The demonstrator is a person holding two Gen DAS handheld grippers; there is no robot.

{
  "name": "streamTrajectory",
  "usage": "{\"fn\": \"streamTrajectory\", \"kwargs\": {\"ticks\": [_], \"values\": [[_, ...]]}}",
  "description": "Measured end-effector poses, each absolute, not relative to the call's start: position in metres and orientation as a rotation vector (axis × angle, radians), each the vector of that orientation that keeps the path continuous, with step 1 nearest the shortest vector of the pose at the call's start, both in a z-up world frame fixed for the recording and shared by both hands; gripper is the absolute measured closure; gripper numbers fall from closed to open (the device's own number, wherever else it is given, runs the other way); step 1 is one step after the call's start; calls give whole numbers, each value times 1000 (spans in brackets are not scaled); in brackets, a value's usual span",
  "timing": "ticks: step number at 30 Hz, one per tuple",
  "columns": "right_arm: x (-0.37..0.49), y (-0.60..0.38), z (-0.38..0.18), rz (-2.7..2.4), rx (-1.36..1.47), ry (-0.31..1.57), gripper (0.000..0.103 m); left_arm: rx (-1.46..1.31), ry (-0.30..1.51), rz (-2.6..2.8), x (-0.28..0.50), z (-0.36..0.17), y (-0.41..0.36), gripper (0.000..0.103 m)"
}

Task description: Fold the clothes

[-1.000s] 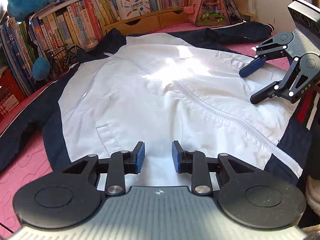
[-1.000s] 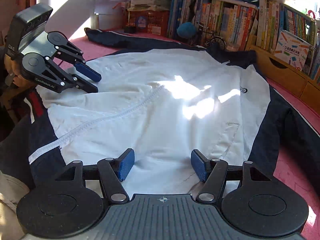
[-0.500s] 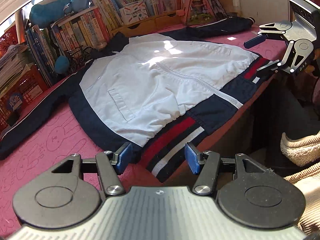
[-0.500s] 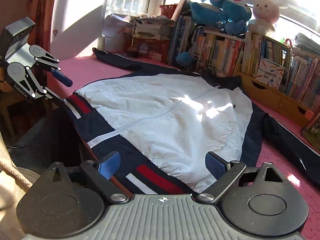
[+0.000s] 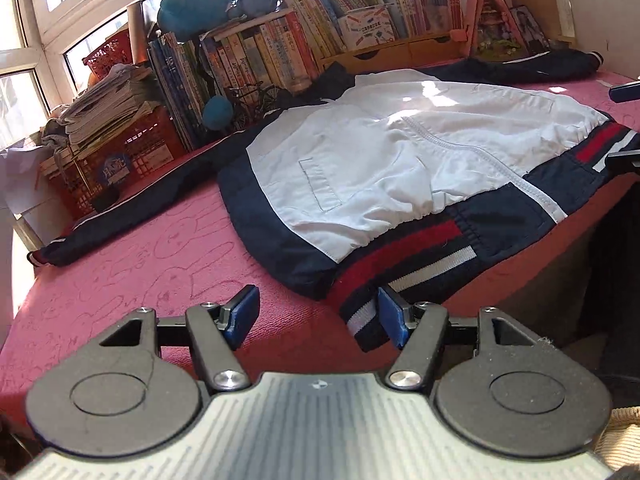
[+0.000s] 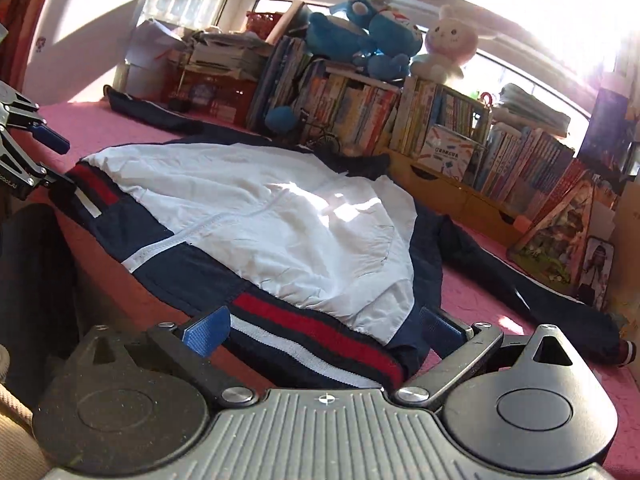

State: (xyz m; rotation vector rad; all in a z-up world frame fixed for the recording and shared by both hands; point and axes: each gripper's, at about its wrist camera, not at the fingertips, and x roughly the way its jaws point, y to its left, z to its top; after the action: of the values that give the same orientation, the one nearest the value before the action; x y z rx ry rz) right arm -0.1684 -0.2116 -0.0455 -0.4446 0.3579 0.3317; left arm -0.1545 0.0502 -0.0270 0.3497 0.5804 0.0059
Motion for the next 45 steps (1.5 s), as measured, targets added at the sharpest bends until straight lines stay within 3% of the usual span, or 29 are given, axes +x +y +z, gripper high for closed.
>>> {"fn": "streamTrajectory", "kwargs": {"ticks": [12,24,25,26,28,34,39,45], "values": [[-184,-244,-48,373,-382,429,3,288,589,47,-160,-12,56,38],[-166,-269,-44,52,-277,346,5,266,541,139,-158,-5,65,34],[-168,-270,-41,31,-281,335,5,273,515,185,-162,4,66,34],[-170,-271,-38,9,-285,324,5,283,486,234,-166,13,67,50],[-175,-273,-33,-35,-294,302,9,364,426,364,-172,27,75,51],[-166,-295,-43,-10,-181,425,12,176,586,285,-168,16,119,52],[-162,-284,-51,-9,-198,450,12,255,590,-36,-177,0,74,43],[-154,-287,-51,-15,-155,472,11,318,645,-243,-169,-27,40,40]]}}
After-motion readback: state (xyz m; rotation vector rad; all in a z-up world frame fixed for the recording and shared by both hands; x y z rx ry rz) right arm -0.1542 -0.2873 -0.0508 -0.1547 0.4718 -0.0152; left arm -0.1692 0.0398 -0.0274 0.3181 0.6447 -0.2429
